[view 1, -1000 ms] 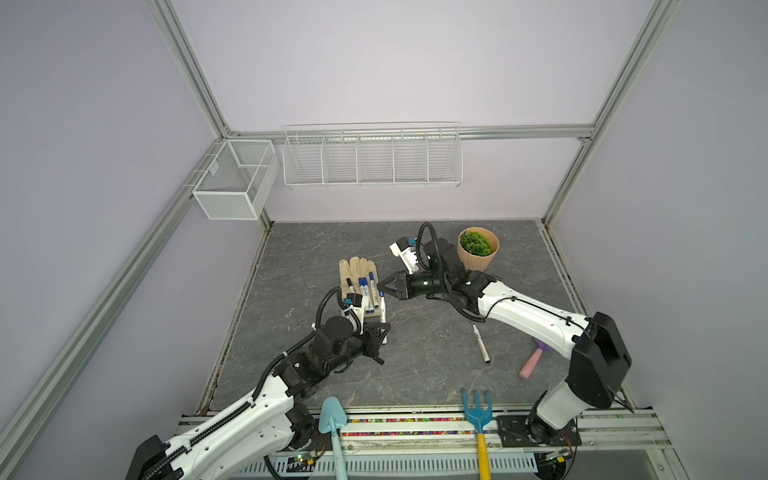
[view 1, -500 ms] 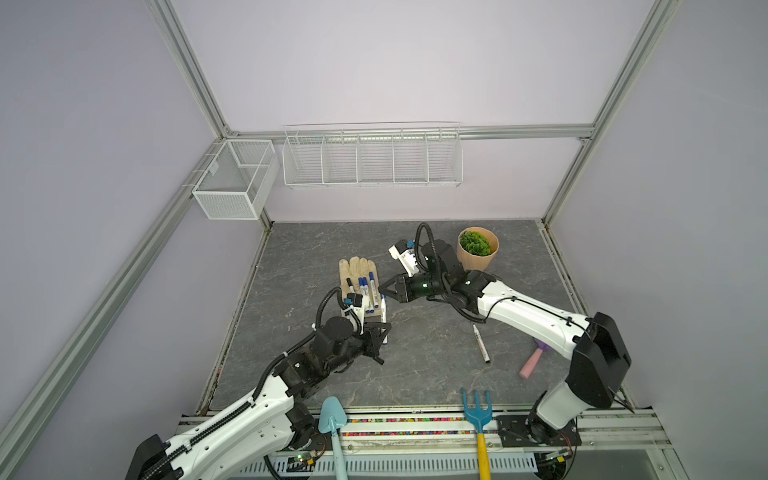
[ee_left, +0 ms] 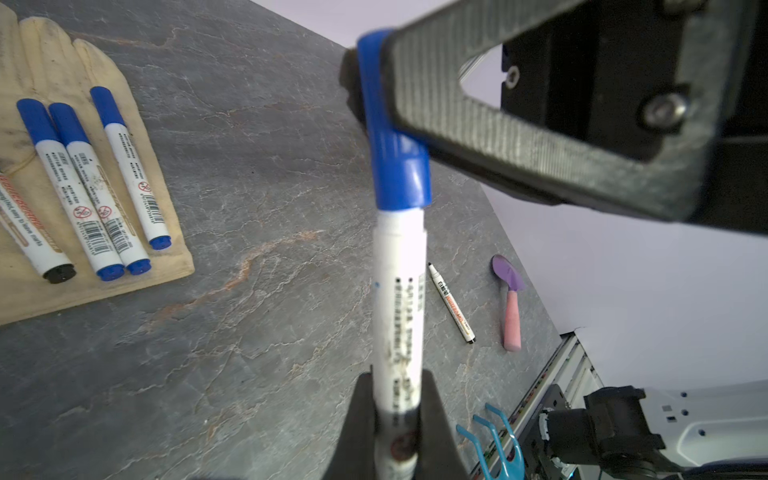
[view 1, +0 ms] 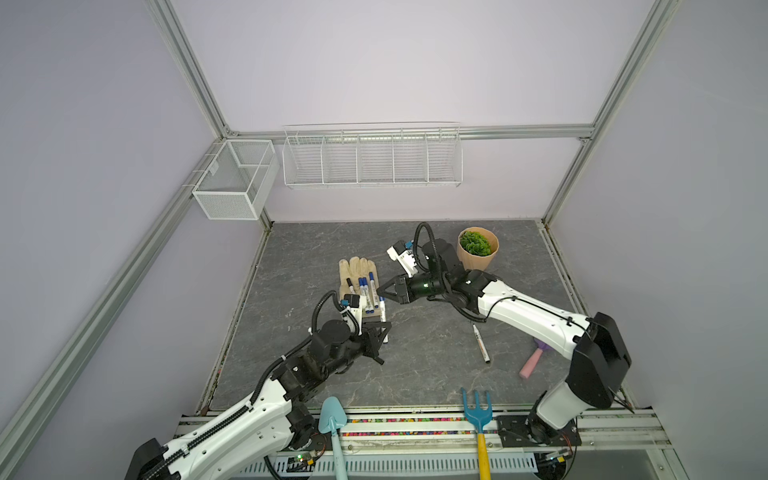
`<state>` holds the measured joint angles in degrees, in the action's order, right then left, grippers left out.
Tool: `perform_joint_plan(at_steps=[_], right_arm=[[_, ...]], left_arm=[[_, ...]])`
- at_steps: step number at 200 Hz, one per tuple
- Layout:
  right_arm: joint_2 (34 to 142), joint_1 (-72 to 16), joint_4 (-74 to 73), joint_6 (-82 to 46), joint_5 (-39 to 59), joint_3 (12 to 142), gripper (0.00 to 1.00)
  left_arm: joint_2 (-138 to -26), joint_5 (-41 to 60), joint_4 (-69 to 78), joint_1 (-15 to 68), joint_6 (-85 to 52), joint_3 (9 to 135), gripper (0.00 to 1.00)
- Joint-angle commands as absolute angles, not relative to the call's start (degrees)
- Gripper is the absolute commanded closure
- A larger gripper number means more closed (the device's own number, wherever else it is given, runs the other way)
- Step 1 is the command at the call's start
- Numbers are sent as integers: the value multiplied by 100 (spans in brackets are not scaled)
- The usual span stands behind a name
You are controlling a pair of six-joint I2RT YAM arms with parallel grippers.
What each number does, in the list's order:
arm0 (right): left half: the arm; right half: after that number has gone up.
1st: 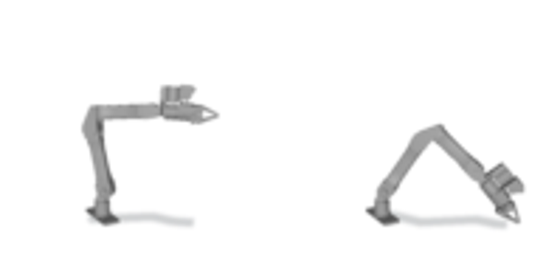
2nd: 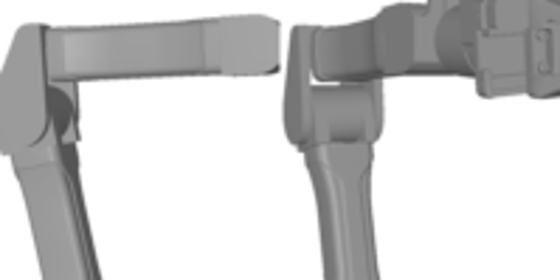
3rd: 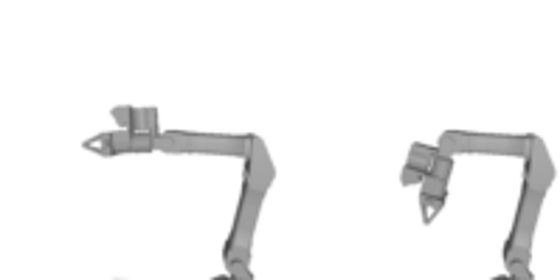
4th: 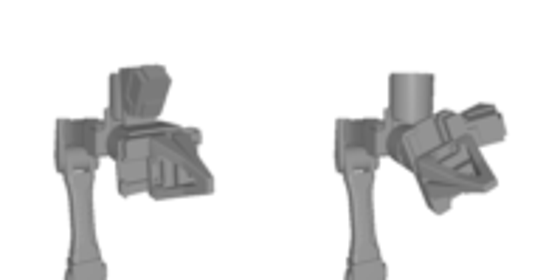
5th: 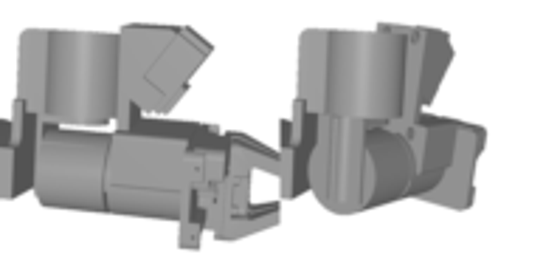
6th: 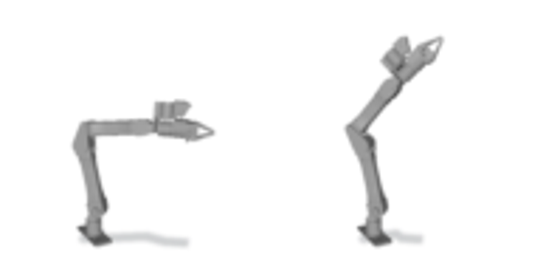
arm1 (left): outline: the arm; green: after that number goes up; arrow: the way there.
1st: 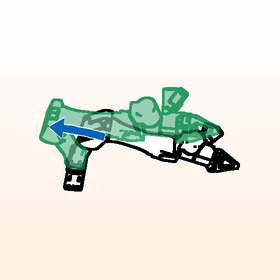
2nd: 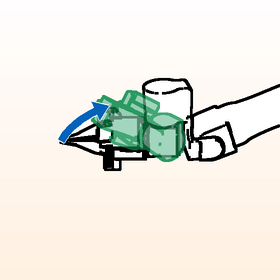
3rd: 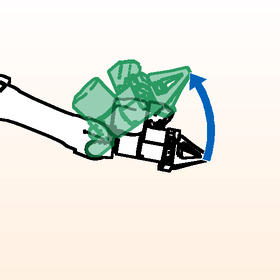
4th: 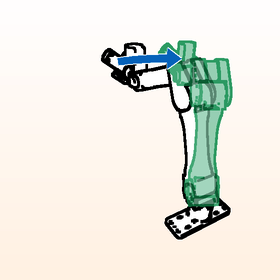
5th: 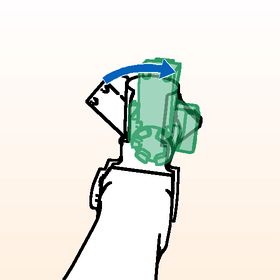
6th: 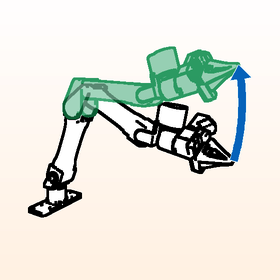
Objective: Insert the pens into the pen caps
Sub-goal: 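Press the blue cap down onto the marker tip with the right gripper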
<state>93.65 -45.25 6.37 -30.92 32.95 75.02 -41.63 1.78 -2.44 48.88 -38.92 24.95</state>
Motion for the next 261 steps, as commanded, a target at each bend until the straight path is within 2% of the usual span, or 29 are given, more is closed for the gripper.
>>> perform_joint_plan(at_steps=[1,84,133,157,183,206,239,261], right_arm=[[9093,-4456,739,-3204,4417,7295,91],[8787,-4317,1807,-2838,5902,7071,93],[8485,-4359,2425,-2405,6185,6808,93],[8379,-4486,2905,-2041,5816,6722,93],[8540,-4751,4026,-1210,4494,6922,93],[8661,-4803,4146,-1168,3680,6884,93],[8814,-4782,4059,-1234,3532,6842,93],[8860,-4781,4086,-1163,3860,6830,93]], left_arm=[[-4095,-240,202,4858,-4122,2505,100],[-4494,-260,350,4852,-3872,2889,100],[-4781,-103,372,4857,-3762,3108,100],[-4843,-208,475,4850,-3727,3218,100],[-4844,-745,546,4848,-3533,3425,100],[-4839,-1396,662,4844,-3266,3715,100],[-5050,-1619,734,4850,-2764,4281,100],[-5112,-1797,853,4845,-2435,4493,100]])
